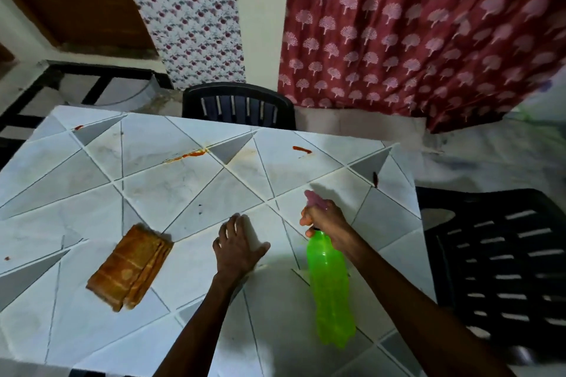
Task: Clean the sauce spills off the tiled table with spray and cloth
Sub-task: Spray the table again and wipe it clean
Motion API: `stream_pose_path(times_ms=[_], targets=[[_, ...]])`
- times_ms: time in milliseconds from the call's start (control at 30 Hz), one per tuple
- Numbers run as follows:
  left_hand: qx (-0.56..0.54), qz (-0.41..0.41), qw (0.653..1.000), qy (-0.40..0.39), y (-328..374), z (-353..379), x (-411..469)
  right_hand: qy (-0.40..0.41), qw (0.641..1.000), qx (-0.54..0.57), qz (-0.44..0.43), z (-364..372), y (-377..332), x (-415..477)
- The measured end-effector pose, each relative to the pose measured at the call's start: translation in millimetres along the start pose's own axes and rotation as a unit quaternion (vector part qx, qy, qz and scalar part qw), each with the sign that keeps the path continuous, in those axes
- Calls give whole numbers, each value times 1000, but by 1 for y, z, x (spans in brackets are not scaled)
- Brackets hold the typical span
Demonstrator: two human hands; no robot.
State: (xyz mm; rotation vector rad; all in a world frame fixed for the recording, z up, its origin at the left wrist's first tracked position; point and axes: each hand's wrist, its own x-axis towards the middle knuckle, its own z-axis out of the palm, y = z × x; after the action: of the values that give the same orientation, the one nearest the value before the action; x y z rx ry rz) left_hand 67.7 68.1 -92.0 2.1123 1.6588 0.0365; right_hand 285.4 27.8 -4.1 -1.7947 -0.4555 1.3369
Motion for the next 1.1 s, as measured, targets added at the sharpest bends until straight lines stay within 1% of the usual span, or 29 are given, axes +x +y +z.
stream_pose_path(times_ms=[133, 200, 300, 367, 433, 567, 700, 767, 833, 933, 1033, 1100], targets=[[19, 39, 999, -25, 35, 17, -7, 46, 999, 5, 8, -52, 11, -15], [17, 52, 998, -29, 56, 27, -14, 68, 997, 38, 9, -82, 20, -20], [24, 74, 996, -40, 90, 37, -26, 126, 990, 69, 3, -123, 33, -27], [30, 85, 995, -45, 107, 46, -34, 160, 985, 68, 1, -147, 36, -36], [34, 92, 994, -51, 126, 58, -44, 179, 982, 64, -3, -175, 43, -44], [58, 107, 990, -65, 148, 83, -61, 191, 976, 100, 2, -222, 59, -58], [51, 104, 992, -48, 159, 94, -82, 173, 983, 63, 7, -244, 76, -67], [51, 99, 993, -30, 161, 99, -92, 149, 988, 37, 11, -249, 85, -71], [49, 86, 995, -21, 158, 101, -101, 107, 993, 54, 13, -247, 91, -77], [44, 59, 997, -20, 147, 100, -112, 46, 998, 47, 15, -234, 95, -83], [46, 32, 998, -16, 132, 93, -118, -7, 1000, -14, 10, -209, 93, -86], [41, 12, 999, -8, 113, 88, -120, -40, 999, -31, 7, -188, 90, -85]])
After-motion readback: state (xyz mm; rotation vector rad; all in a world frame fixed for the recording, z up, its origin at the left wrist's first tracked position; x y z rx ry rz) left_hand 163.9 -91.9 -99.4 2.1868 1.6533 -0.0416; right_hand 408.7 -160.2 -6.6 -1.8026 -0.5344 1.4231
